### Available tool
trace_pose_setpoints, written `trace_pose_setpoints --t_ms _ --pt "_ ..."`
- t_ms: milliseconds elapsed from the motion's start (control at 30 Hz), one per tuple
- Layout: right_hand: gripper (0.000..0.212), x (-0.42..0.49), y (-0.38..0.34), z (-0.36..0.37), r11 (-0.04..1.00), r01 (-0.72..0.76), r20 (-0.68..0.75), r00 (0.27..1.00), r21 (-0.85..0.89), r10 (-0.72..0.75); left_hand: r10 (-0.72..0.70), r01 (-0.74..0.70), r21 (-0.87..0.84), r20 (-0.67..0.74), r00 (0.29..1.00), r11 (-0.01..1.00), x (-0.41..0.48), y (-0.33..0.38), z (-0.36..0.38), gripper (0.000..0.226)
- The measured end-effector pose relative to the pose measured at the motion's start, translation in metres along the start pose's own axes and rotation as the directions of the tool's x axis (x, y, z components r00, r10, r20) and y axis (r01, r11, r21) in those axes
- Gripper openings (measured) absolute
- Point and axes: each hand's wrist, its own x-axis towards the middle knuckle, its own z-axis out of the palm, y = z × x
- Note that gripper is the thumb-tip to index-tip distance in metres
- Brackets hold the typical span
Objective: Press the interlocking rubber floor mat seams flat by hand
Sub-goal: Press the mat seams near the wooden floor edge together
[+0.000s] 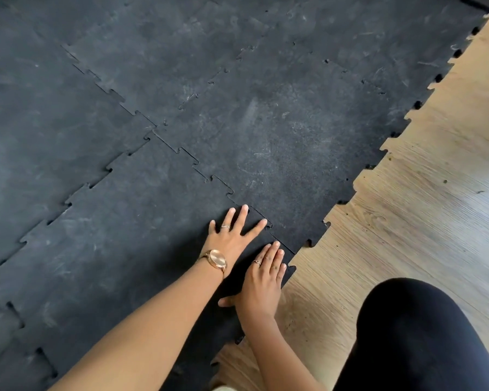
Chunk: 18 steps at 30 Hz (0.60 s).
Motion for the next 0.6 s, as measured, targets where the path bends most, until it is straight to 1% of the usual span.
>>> trace_pose_setpoints --t_ms 100,200,300,333,367,400,467,500,533,600 --pt "0.152 -0.002 -0.002 0.001 1.0 -0.009 0.01 1.0 -0.013 0.009 -0.002 0.001 -0.031 -0.021 1.0 1.0 0.0 0.0 0.006 0.125" --pt "0.153 -0.003 -0.005 -0.002 0.999 -0.02 0.007 1.0 -0.031 0.02 -0.007 0.005 -0.068 -0.02 1.0 0.998 -0.006 -0.002 -0.002 0.127" --pt "0.154 -0.007 -0.008 -0.005 0.997 -0.028 0.001 1.0 -0.075 0.028 0.038 -0.029 -0.12 0.077 0.996 0.992 -0.01 -0.022 -0.017 0.137" --pt "0.152 -0.008 -0.008 -0.006 0.994 -0.037 0.007 0.999 -0.101 0.037 0.037 -0.021 -0.151 0.102 0.994 0.988 -0.014 -0.031 -0.018 0.143" --pt "0.146 -0.007 -0.009 -0.008 0.989 -0.047 -0.005 0.999 -0.141 0.047 0.03 -0.011 -0.16 0.113 0.993 0.987 -0.017 -0.04 -0.016 0.149" --pt "0.134 -0.005 -0.01 -0.012 0.98 -0.049 -0.033 0.999 -0.193 0.044 0.011 0.005 -0.141 0.113 0.994 0.99 -0.019 -0.046 -0.013 0.151" --pt "0.104 0.004 -0.014 -0.023 0.96 -0.01 -0.074 0.997 -0.279 -0.011 -0.022 0.028 -0.051 0.108 0.994 0.998 -0.022 -0.052 -0.005 0.154" --pt "0.097 0.01 -0.016 -0.027 0.955 0.028 -0.078 0.995 -0.296 -0.054 -0.022 0.021 0.008 0.103 0.994 1.0 -0.019 -0.055 -0.007 0.157" --pt "0.098 0.017 -0.018 -0.031 0.953 0.074 -0.067 0.993 -0.295 -0.098 -0.02 0.015 0.051 0.101 0.995 0.999 -0.014 -0.06 -0.012 0.16" --pt "0.118 0.027 -0.024 -0.029 0.948 0.161 0.009 0.986 -0.274 -0.165 -0.015 0.004 0.097 0.118 0.993 0.995 0.001 -0.075 -0.028 0.162"
